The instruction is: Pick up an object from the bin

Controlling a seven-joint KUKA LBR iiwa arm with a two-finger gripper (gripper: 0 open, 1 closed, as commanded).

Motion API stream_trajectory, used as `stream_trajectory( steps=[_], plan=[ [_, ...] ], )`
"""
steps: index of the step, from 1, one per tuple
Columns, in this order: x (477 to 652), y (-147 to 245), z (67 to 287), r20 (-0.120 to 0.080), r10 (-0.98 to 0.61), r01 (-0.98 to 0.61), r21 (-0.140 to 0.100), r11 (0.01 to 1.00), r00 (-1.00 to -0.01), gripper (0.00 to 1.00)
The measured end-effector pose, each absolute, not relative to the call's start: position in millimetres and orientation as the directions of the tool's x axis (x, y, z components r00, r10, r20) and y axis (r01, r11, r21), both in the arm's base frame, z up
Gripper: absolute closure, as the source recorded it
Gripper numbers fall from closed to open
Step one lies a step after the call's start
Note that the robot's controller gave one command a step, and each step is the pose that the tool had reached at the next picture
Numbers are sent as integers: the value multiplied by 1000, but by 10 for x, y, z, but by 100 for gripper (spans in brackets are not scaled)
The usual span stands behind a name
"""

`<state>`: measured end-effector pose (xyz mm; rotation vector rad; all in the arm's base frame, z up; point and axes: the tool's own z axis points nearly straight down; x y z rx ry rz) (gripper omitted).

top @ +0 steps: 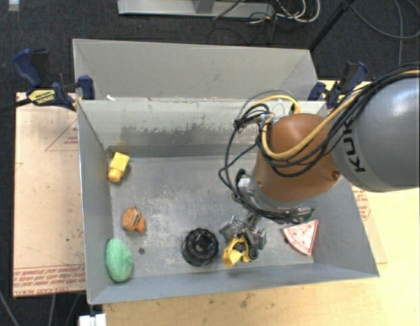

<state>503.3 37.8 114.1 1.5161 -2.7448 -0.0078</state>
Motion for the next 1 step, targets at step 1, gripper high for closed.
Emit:
stream_trajectory(
  steps=[1],
  plan=[
    [5144,465,1284,-8,-849,-849,-8,528,-528,100]
  ],
)
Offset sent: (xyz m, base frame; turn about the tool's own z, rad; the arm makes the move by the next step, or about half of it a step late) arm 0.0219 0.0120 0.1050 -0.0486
